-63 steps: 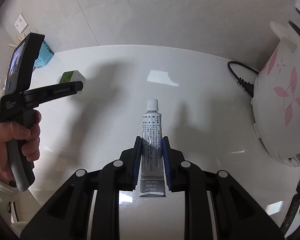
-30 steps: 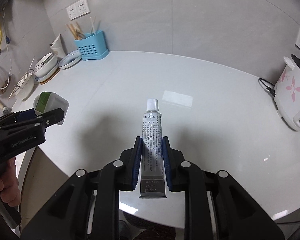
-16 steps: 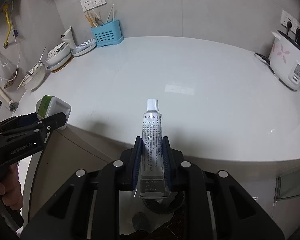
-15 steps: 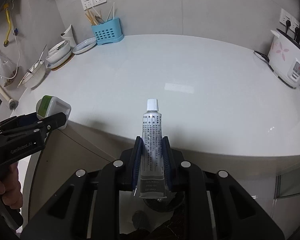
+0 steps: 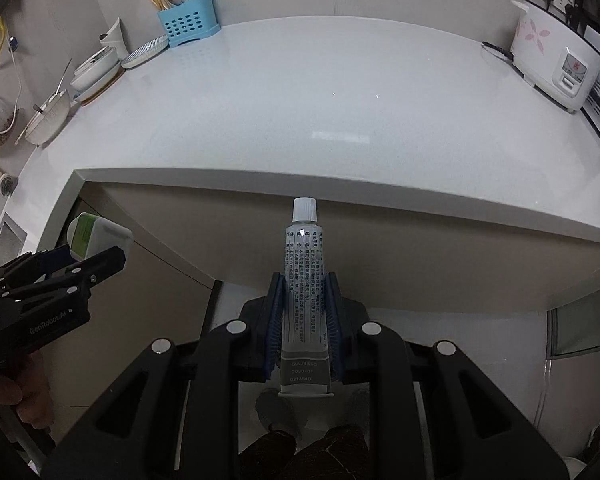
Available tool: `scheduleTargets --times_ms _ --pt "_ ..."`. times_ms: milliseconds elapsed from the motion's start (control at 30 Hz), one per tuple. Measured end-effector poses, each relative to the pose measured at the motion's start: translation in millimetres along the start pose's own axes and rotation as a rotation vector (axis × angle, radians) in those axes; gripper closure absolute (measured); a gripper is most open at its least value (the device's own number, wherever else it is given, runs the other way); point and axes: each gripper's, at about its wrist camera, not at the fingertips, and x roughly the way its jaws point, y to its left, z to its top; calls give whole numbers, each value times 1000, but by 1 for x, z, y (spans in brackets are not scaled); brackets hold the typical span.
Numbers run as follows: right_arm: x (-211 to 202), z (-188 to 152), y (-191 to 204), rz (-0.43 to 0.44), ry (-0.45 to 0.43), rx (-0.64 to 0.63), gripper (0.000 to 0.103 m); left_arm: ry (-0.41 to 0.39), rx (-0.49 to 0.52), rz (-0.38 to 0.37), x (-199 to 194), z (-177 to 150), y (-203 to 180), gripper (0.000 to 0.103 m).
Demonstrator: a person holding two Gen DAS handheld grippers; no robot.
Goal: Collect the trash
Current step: 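Lift the pill bottle and ointment tube and carry them down to the wastebasket, then open the left tool over the basket while the right tool releases the tube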
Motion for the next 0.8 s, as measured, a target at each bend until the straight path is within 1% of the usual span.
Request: scheduleTargets --times_ms 100,200,267,400,467,600,800 --pt "22 -12 -10 -14 6 -28 83 2 -5 16 26 -16 -11 37" --pt "49 -27 -20 -19 13 -52 83 10 -29 4 57 -35 -19 37" --pt "73 -43 -24 -16 37 -73 83 29 -42 -1 82 -55 -23 37" --pt "124 -83 -30 4 101 -109 83 79 -85 -4 129 -98 -23 37" --pt "152 -102 -33 7 125 -127 83 107 -91 -2 154 -120 -22 37" --pt "209 -131 -39 4 163 -119 83 152 -89 14 202 -160 -18 37" --pt "292 -173 -42 24 172 -122 83 165 -74 34 266 -205 -6 37"
